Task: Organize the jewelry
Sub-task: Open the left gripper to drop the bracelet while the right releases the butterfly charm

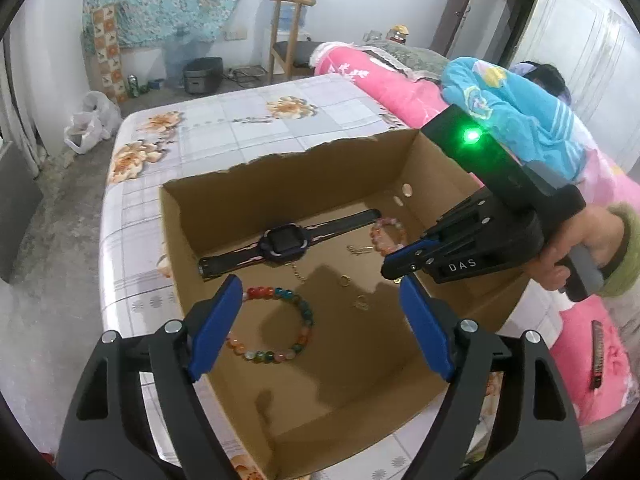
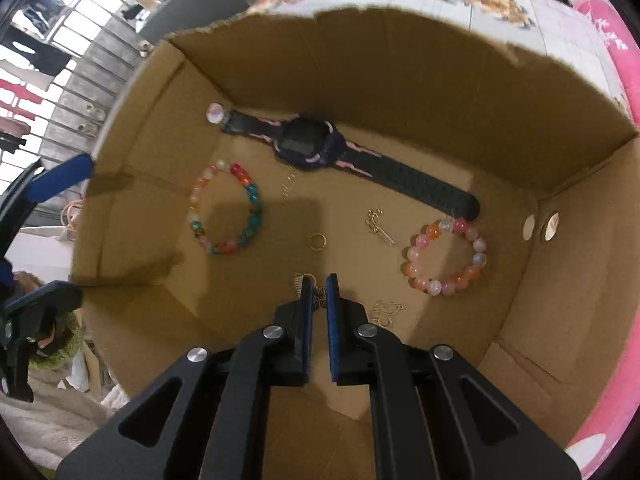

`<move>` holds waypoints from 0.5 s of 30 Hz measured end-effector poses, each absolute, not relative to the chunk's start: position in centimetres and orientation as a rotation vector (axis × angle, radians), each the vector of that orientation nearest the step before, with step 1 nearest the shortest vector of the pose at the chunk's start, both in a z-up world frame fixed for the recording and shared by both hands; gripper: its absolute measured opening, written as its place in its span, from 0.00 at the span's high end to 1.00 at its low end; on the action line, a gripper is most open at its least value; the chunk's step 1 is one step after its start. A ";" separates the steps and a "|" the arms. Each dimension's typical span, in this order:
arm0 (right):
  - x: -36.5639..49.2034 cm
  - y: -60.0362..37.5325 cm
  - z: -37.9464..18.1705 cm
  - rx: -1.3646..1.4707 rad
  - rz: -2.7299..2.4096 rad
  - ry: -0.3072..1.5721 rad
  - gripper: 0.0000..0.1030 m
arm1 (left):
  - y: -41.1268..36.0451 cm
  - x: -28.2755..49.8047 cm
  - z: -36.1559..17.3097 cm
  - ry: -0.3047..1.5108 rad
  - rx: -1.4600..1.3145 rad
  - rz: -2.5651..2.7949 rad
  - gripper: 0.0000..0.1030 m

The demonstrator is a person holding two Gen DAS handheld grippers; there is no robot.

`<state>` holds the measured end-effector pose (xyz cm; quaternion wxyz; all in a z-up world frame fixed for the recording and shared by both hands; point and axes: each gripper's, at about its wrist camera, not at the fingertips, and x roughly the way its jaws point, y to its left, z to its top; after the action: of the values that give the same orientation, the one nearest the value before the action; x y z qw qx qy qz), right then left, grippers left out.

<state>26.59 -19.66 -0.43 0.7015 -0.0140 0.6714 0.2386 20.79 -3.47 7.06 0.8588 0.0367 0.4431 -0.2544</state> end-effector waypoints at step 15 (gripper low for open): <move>26.3 -19.7 0.3 0.006 0.498 1.493 0.92 | -4.5 19.8 5.8 0.909 0.195 -0.460 0.23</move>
<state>26.26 -19.67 0.27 0.7061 0.0029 0.6716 0.2242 19.78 -4.46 5.78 0.8685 0.0931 0.4343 -0.2200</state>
